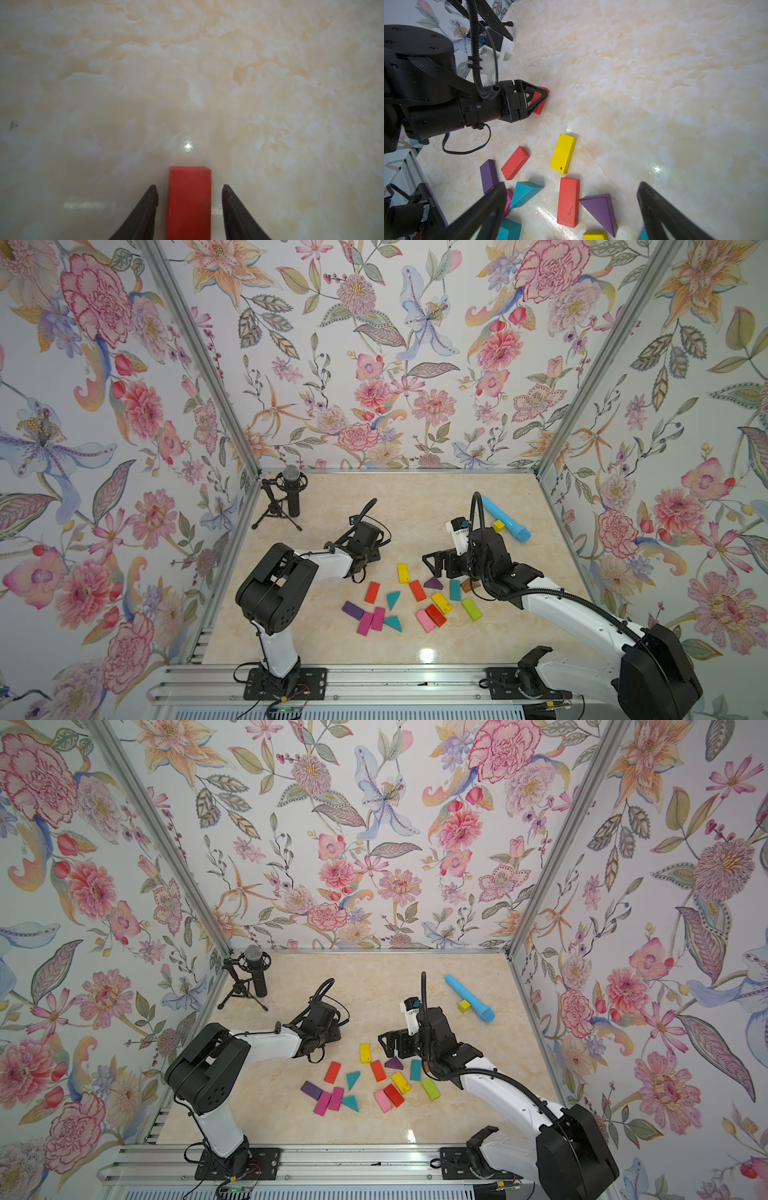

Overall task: Assemble a piece of candy with building blocks
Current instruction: Place the building block at the center of the board.

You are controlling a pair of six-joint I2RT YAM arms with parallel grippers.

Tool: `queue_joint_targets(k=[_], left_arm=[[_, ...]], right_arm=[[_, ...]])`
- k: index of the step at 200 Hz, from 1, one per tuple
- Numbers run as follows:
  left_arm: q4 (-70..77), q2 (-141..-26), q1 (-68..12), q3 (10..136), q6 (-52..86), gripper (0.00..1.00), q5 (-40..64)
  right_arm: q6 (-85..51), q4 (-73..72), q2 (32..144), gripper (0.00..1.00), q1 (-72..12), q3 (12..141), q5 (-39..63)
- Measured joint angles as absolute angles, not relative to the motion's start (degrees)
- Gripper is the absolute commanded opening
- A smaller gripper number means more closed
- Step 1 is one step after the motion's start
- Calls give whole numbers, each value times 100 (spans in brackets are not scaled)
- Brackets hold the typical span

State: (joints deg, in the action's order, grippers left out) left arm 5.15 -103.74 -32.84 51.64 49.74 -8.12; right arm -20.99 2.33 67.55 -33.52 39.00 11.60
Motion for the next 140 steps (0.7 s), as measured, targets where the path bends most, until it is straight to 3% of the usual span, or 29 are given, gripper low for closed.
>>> queue_joint_targets(k=[15, 76, 140], left_arm=[[534, -10361, -3284, 5168, 4956, 73, -781], [642, -9988, -3378, 4727, 5057, 71, -508], [1247, -10333, -3819, 4954, 5391, 69, 10]], right_arm=[[-2080, 233, 6755, 100, -3332, 3900, 1179], [-2051, 237, 6755, 100, -3306, 3896, 1229], [-2034, 388, 6643, 100, -3258, 3883, 1262]])
